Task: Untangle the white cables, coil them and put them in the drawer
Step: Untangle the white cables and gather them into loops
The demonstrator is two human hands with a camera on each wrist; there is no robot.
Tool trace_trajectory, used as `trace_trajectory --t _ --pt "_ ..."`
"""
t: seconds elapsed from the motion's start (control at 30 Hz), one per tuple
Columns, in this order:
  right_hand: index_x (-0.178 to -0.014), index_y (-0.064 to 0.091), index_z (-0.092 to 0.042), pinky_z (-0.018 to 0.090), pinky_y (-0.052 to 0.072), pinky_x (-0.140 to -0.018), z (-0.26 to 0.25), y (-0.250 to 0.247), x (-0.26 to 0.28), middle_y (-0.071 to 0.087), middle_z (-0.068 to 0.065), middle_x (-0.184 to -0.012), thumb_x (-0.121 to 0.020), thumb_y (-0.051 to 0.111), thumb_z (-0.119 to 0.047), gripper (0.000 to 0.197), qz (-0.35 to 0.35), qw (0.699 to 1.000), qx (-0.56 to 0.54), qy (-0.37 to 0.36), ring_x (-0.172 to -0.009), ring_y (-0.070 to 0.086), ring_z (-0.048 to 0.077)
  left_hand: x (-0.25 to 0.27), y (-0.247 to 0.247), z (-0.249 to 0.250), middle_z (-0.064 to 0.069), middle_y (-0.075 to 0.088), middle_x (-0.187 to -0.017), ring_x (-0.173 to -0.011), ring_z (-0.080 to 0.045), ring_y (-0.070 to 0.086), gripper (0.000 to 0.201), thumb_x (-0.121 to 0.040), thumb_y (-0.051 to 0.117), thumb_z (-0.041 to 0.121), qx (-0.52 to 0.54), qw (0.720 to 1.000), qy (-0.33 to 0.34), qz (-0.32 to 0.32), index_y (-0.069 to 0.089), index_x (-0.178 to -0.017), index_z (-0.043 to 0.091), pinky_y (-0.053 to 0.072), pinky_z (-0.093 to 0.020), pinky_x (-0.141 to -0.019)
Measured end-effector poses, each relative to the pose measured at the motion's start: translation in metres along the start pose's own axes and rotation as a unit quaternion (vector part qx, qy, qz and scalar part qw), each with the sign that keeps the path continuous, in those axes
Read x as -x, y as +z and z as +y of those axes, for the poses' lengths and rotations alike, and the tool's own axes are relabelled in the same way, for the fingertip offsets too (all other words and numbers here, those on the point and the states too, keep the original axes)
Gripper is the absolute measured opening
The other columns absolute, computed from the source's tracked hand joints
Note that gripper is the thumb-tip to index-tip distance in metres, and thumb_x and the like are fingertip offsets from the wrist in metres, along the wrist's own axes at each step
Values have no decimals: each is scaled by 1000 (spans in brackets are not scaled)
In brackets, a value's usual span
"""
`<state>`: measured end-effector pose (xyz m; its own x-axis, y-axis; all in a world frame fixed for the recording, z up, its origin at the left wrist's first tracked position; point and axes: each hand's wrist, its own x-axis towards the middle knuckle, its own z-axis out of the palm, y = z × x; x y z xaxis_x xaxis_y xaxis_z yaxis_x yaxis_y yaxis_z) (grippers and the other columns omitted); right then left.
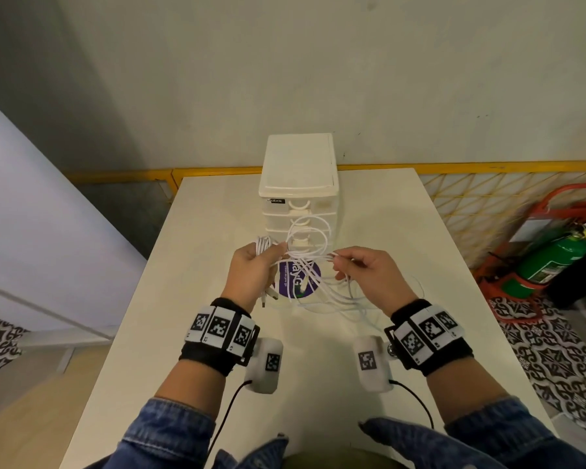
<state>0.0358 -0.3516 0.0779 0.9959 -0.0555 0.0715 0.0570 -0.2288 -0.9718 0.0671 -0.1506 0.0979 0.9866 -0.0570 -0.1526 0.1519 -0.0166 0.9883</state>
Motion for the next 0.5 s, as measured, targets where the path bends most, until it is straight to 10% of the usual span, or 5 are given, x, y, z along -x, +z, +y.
trace_trajectory --t 0.27,0.5 --pt "-111 66 -24 20 53 -78 -17 7 3 72 2 -96 -95 46 -34 27 7 992 -116 38 -88 67 11 2 3 -1 10 42 -43 -36 -5 40 30 -90 65 25 -108 992 33 -57 49 -65 18 48 -33 -50" --pt "-97 68 -19 15 48 -74 -13 12 -1 66 -13 -72 -90 58 -7 17 36 994 1 -106 -70 60 3 6 5 1 11 42 -41 -35 -4 36 23 -96 56 21 -47 997 6 -62 52 -76 9 39 -31 -49"
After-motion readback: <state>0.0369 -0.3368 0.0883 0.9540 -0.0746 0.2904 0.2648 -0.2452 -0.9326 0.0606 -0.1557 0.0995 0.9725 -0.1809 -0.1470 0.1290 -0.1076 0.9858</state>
